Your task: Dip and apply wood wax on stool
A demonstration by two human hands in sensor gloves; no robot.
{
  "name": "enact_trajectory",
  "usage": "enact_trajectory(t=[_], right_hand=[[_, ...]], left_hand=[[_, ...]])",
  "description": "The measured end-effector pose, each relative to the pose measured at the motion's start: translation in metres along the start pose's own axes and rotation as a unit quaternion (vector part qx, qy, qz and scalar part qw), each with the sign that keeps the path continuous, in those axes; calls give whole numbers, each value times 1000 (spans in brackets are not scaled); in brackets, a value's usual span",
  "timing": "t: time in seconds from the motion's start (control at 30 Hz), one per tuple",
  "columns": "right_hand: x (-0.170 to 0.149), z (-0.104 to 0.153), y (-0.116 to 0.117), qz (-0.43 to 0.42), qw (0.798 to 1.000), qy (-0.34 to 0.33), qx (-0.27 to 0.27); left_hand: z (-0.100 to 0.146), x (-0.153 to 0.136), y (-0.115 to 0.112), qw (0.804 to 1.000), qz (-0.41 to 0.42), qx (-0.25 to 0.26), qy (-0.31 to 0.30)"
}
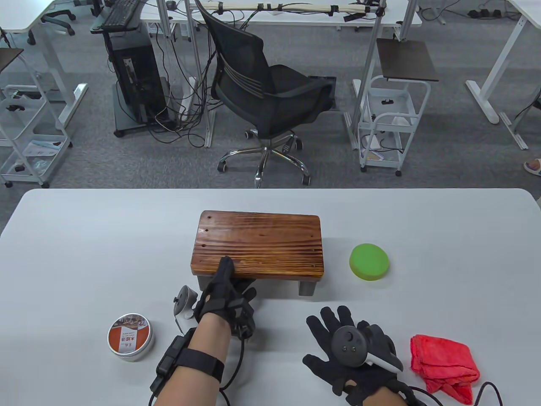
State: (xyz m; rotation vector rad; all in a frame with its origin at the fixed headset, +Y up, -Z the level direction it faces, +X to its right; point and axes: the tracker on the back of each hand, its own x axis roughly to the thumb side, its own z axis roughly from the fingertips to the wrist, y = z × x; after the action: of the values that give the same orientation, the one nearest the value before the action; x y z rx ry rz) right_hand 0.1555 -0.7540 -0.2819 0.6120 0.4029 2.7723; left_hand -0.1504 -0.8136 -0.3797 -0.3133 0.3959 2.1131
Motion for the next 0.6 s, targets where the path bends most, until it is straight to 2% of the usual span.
enact_trajectory(t=[0.3,0.6], right_hand=[[0,0,0,-1,1000,0,3],[1,0,0,-4,1000,1,10]], left_hand=[[-4,-23,-5,1000,4,2,10],[-9,-31,-2,1000,9,8,4]])
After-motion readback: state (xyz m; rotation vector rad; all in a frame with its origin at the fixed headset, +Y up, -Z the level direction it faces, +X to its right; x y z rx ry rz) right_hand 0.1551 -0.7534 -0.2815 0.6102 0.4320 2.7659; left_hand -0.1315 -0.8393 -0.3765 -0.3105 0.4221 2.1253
